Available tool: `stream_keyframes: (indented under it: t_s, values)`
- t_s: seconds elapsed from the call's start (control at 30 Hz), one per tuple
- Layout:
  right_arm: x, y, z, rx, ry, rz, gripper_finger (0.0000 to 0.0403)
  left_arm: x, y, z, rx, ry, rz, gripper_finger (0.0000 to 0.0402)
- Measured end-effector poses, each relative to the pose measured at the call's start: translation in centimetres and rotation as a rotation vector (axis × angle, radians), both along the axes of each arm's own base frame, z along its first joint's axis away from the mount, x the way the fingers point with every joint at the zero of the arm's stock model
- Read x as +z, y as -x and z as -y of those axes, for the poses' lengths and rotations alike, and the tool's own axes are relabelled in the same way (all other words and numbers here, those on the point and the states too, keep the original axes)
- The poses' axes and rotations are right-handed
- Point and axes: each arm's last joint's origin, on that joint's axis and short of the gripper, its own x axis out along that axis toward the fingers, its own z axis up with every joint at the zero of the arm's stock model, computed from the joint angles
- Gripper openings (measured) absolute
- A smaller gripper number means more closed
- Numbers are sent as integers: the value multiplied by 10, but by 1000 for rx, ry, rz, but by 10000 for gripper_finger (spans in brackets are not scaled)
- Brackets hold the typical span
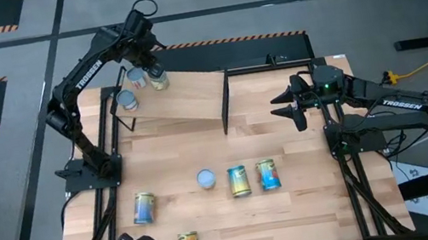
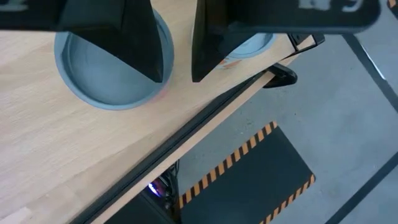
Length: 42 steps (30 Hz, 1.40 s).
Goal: Pick and place cans onto a shelf
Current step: Put the canned chicken on the shelf, then put the canned spaghetti on the shelf aligned with the other canned chicken
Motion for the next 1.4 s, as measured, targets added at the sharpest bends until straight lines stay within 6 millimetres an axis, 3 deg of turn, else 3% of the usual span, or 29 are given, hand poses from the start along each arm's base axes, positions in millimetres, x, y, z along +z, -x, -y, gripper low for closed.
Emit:
stream_keyframes:
  t_s: [0.37, 0.6, 0.93, 1.4]
  values:
    - [0, 0, 0, 0, 0, 0, 207, 2, -5, 0, -41, -33, 27, 77]
    - [0, 0, 0, 0, 0, -1, 207, 21, -9, 15, -88, -117, 97, 79]
    - [0, 0, 0, 0, -1, -1, 207, 49, -30, 79, -314, -135, 224, 79]
    - [0, 0, 0, 0, -1, -1, 207, 43, -83, 177, -686, -19, 268, 79]
